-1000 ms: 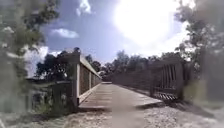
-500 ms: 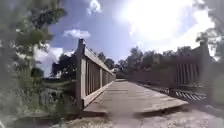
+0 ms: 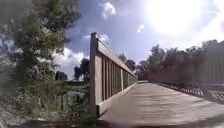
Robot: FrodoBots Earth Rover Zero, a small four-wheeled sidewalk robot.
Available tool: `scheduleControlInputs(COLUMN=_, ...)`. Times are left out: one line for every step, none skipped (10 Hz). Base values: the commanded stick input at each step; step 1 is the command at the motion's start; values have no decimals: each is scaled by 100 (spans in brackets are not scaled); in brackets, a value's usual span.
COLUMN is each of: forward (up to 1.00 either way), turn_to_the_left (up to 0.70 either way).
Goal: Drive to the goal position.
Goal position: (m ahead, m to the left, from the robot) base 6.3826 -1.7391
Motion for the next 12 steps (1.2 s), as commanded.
scheduleControlInputs(forward=70, turn_to_the_left=0)
scheduleControlInputs(forward=70, turn_to_the_left=0)
scheduleControlInputs(forward=70, turn_to_the_left=0)
scheduleControlInputs(forward=70, turn_to_the_left=0)
scheduleControlInputs(forward=70, turn_to_the_left=0)
scheduleControlInputs(forward=70, turn_to_the_left=0)
scheduleControlInputs(forward=70, turn_to_the_left=0)
scheduleControlInputs(forward=70, turn_to_the_left=0)
scheduleControlInputs(forward=70, turn_to_the_left=0)
scheduleControlInputs(forward=70, turn_to_the_left=0)
scheduleControlInputs(forward=70, turn_to_the_left=0)
scheduleControlInputs(forward=70, turn_to_the_left=0)
